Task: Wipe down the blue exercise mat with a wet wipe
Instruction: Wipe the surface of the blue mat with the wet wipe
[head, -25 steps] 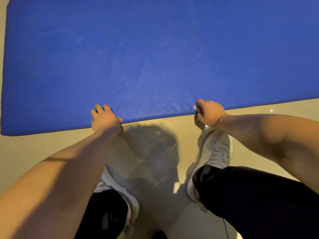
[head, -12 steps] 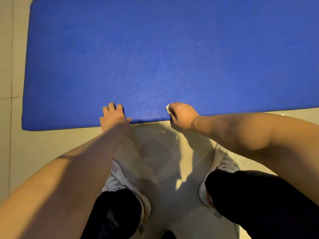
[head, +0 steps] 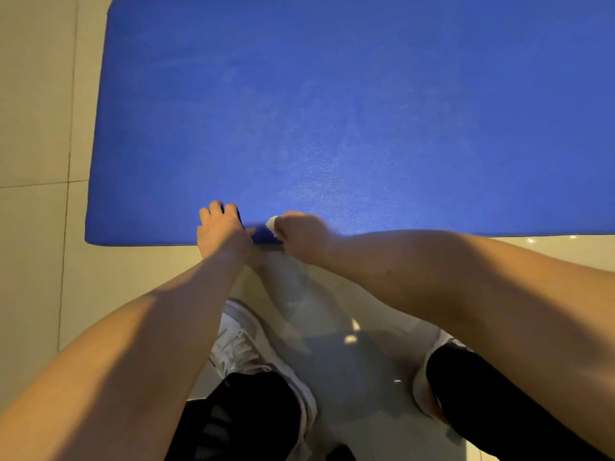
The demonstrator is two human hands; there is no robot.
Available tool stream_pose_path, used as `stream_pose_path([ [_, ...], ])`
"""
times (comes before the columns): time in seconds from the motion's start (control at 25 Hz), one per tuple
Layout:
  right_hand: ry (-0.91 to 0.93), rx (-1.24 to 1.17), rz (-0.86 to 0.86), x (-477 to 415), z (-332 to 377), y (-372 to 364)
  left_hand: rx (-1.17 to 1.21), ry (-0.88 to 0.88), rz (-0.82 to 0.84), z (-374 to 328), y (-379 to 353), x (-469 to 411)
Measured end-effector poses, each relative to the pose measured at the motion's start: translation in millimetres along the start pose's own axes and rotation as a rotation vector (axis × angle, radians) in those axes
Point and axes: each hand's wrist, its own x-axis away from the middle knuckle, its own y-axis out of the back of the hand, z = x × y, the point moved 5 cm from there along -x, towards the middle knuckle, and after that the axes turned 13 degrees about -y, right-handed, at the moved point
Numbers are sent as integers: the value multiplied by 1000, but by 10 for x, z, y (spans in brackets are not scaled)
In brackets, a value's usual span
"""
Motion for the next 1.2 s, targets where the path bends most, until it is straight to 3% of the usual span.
stream_pose_path([
  [0.36,33,-61,26,-133,231,105,21,39,-36,163,-24,-22],
  [0.48,-186,-134,55,-380,-51,385,-87,19,-104,176,-11,13],
  [0.6,-277,-171,-79,-522,-259,627,-108,26,-112,139,6,-11],
  [0.8,-92,90,-139,-354,36,179,-113,30,-102,165,-24,-26],
  [0.92,59,93,-120,-243,100,63,-130,12,-105,146,-27,0],
  [1.04,6,-128,12,-103,96,-41,-18,40,-44,145,-63,38],
  [1.2,-332,-597,47,147,3,-45,162,59,-103,102,-53,260],
])
